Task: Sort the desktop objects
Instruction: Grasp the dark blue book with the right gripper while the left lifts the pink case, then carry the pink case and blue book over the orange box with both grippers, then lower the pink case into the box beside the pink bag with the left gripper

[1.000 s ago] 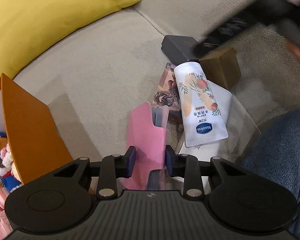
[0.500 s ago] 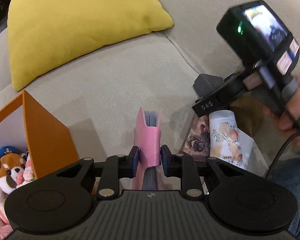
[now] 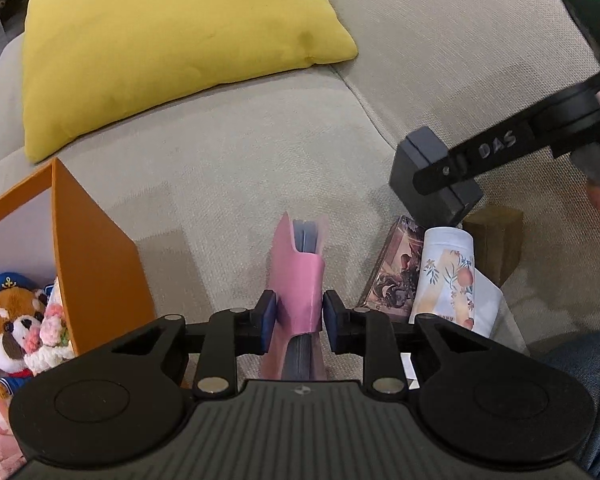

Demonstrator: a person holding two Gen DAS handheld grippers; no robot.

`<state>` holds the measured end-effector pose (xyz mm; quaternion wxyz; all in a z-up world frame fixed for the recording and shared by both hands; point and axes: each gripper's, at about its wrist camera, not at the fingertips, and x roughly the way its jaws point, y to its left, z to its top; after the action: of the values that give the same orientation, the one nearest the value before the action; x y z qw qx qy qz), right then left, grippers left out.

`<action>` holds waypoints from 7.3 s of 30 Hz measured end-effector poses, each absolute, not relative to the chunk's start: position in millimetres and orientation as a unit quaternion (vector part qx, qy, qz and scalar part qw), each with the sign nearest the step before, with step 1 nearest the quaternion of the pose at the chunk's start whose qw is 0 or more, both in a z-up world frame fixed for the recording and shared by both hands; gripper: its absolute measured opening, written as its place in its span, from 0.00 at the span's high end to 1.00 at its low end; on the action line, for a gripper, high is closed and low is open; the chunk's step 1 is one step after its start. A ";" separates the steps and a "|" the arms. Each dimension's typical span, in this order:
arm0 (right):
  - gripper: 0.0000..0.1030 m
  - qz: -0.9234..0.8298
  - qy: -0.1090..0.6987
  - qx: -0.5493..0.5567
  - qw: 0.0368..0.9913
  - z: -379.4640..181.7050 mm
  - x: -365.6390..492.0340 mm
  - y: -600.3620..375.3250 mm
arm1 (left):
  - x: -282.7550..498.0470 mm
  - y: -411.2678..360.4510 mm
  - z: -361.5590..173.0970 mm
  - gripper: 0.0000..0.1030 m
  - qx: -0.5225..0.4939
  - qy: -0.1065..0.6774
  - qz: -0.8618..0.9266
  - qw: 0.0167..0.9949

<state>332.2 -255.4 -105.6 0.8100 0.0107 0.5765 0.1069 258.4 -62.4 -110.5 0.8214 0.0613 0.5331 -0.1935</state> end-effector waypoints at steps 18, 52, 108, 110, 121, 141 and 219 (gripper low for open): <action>0.65 0.106 0.529 0.034 0.841 -59.1 293.1 -267.1 | 228.4 -36.1 -72.2 0.75 0.026 0.503 -0.189 0.843; 0.65 0.206 0.510 0.053 0.833 -89.6 227.6 -219.5 | 166.2 -84.6 -123.6 0.49 0.197 0.526 -0.160 0.812; 0.65 0.364 0.487 -0.103 0.787 -66.2 186.4 9.7 | 168.7 135.7 -88.4 0.79 0.050 0.616 -0.107 0.779; 0.65 0.360 0.488 -0.117 0.786 -72.5 186.5 13.6 | 165.9 136.2 -93.6 0.79 0.056 0.604 -0.105 0.788; 0.65 0.359 0.516 -0.123 0.768 -99.5 188.6 24.6 | 153.3 131.1 -105.6 0.71 0.099 0.613 -0.105 0.777; 0.65 0.363 0.539 -0.023 0.760 -102.4 196.2 25.0 | 144.5 132.5 -93.8 0.67 0.165 0.624 -0.063 0.761; 0.65 0.278 0.579 0.020 0.766 -86.3 217.7 18.2 | 140.5 158.9 -74.4 0.82 -0.019 0.401 -0.023 0.916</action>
<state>217.7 18.2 -86.3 0.7660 0.0200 0.5791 0.2783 140.5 158.9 -74.4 0.9157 -0.0189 0.4007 -0.0228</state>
